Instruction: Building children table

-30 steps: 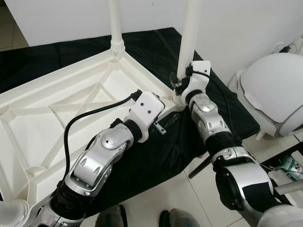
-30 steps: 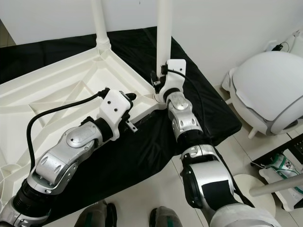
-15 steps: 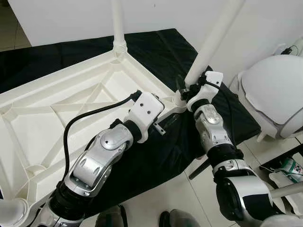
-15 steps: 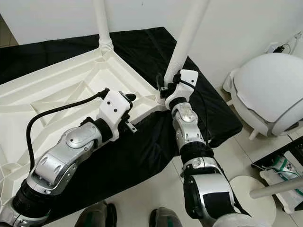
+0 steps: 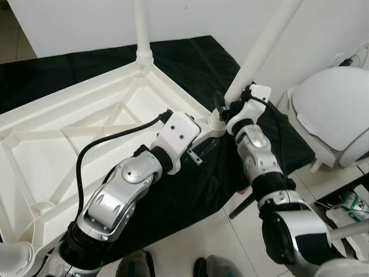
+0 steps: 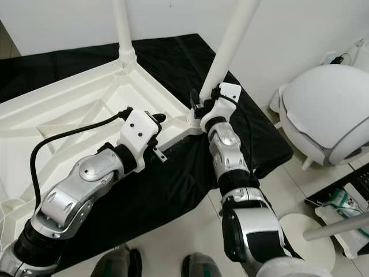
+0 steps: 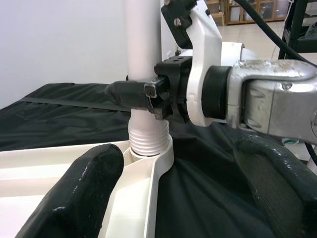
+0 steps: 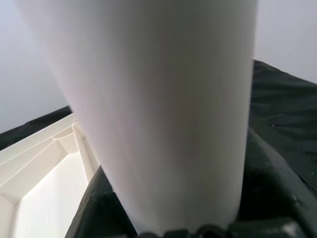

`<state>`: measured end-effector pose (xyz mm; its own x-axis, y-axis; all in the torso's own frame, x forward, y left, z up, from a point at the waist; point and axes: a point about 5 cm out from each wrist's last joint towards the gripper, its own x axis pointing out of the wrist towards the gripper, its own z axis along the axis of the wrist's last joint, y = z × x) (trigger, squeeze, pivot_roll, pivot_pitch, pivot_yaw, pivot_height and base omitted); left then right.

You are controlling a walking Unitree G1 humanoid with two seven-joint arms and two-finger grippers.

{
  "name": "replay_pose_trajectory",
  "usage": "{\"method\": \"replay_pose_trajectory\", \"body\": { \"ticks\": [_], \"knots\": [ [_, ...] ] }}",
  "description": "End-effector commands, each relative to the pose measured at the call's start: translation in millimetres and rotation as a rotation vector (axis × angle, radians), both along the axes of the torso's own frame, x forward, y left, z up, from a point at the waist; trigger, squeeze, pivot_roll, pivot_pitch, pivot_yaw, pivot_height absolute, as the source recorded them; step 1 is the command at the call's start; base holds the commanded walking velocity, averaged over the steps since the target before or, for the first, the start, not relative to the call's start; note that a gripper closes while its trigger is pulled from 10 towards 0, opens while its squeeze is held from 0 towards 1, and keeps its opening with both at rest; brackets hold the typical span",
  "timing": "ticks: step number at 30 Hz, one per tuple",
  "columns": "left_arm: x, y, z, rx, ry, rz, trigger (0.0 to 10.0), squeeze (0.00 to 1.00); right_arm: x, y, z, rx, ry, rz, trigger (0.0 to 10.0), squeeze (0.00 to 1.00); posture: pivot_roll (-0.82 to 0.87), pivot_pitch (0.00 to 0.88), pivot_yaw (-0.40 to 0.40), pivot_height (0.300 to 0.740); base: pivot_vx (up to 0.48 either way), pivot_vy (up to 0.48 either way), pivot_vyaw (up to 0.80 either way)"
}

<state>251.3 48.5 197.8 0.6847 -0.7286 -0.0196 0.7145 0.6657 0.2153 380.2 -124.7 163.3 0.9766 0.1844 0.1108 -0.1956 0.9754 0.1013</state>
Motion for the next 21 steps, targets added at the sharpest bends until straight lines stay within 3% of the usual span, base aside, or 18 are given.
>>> {"method": "replay_pose_trajectory", "body": {
  "ticks": [1, 9, 21],
  "knots": [
    [-3.9, -2.4, -2, 0.013, 0.019, -0.056, 10.0, 0.0, -3.2, -1.0, -25, -0.001, 0.134, -0.012, 10.0, 0.0, 0.01, 0.061, -0.009, 0.74, 0.0, 0.0, 0.0],
    [-4.1, -2.5, -2, 0.012, 0.017, -0.051, 10.0, 0.0, 4.6, 3.1, -14, -0.028, 0.14, 0.005, 10.0, 0.0, 0.01, 0.061, -0.015, 0.74, 0.0, 0.0, 0.0],
    [-4.9, -2.6, -2, 0.007, 0.019, -0.045, 10.0, 0.0, 4.6, 4.0, -16, -0.108, 0.151, 0.021, 10.0, 0.0, 0.01, 0.067, -0.02, 0.74, 0.0, 0.0, 0.0]
  ]
}}
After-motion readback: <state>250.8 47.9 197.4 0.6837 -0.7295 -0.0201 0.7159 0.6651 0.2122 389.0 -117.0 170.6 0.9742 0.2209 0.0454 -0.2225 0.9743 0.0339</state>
